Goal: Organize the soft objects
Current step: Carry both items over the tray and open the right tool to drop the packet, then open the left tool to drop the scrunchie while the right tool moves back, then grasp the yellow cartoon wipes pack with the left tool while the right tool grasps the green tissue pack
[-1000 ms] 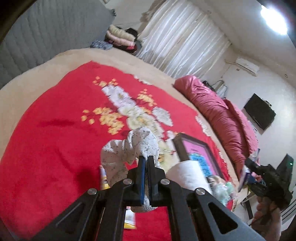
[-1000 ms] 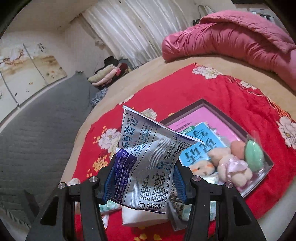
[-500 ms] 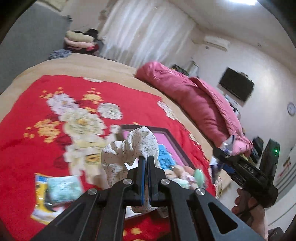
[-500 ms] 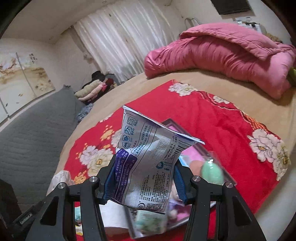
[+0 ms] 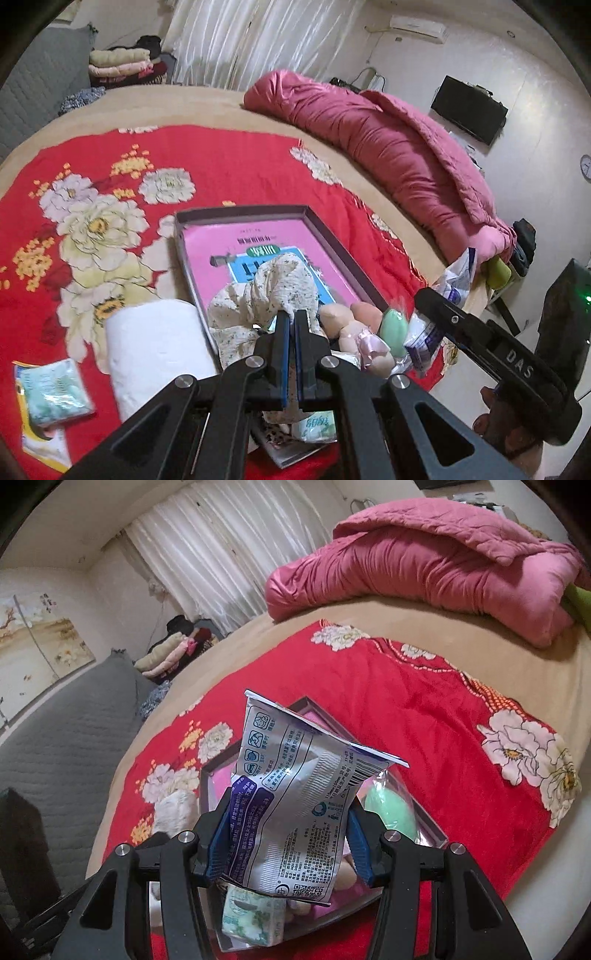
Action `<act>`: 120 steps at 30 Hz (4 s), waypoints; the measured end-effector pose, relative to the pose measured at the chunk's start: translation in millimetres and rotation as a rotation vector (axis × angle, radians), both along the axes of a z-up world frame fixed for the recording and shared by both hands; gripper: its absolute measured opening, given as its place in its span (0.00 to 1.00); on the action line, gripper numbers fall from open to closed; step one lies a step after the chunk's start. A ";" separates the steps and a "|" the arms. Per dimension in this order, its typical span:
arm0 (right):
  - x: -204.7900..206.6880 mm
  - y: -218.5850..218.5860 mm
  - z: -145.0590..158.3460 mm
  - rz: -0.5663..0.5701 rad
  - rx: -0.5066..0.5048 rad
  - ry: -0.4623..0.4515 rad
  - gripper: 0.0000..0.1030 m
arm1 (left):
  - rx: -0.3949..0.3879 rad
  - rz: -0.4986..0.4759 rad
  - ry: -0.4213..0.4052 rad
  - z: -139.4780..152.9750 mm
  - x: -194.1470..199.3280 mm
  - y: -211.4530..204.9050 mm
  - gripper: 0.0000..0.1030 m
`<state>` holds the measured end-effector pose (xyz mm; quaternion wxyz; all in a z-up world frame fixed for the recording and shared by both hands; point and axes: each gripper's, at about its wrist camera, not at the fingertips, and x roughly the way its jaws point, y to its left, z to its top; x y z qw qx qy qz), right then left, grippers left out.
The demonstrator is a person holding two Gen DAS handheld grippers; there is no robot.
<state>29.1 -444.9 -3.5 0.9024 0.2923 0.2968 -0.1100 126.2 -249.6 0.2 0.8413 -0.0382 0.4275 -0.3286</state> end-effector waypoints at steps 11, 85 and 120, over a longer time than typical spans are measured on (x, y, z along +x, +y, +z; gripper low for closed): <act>12.6 6.0 -9.8 0.024 -0.136 0.089 0.54 | 0.093 -0.038 -0.005 -18.5 2.0 -31.4 0.02; 88.4 276.0 19.6 0.637 -0.224 0.103 0.75 | 0.184 0.287 0.204 -77.1 9.2 245.0 0.61; 163.9 307.3 -55.2 0.754 -0.235 0.367 0.65 | 0.111 0.258 0.179 -103.7 30.6 239.7 0.47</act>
